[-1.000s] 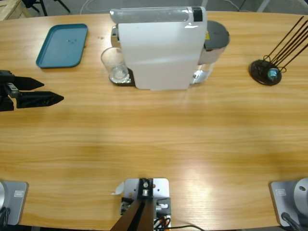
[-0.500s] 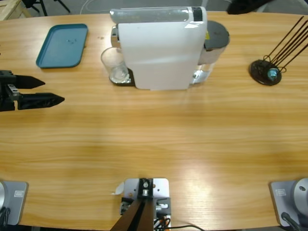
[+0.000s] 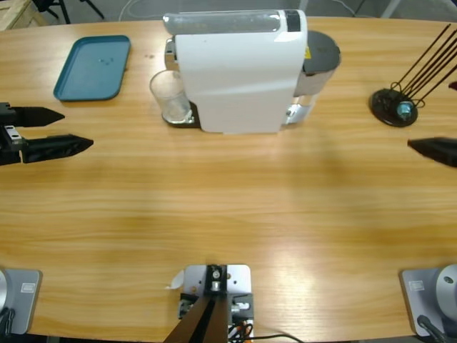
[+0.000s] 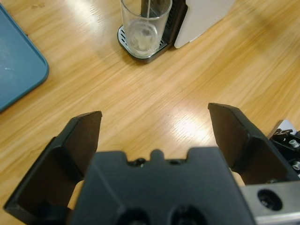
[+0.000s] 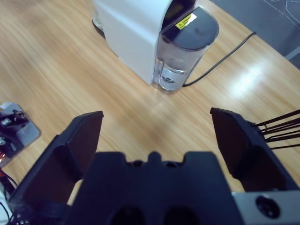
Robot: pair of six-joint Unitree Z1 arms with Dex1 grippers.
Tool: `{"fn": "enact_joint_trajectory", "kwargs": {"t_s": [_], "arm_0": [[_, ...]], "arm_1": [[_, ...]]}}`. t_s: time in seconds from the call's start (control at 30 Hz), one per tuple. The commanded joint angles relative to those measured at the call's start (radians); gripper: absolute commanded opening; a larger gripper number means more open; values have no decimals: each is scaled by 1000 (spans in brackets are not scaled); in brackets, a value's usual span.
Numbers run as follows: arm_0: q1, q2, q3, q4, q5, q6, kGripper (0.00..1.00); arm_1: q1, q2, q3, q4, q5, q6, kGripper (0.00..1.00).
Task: Pour coffee
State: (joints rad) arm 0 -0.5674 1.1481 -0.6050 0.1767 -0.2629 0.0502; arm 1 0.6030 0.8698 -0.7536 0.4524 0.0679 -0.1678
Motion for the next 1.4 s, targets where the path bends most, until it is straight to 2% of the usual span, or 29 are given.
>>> {"fn": "enact_joint_trajectory", "kwargs": {"t_s": [0.03, 0.17, 0.33, 1.0, 1.4], "arm_0": [[7, -43, 63, -63, -47, 62, 995], [7, -87, 84, -74, -67, 134, 1000], [7, -140, 152, -169, -67, 186, 1000], [7, -54, 173, -249, 22, 147, 1000], [7, -39, 185, -273, 23, 134, 1000]], "arm_1": [[4, -82, 149, -119, -8, 58, 1000], [4, -97, 173, -146, -8, 71, 1000], [4, -107, 181, -150, -10, 74, 1000], [4, -89, 200, -167, -16, 87, 1000], [4, -95, 202, -170, -17, 87, 1000]]}}
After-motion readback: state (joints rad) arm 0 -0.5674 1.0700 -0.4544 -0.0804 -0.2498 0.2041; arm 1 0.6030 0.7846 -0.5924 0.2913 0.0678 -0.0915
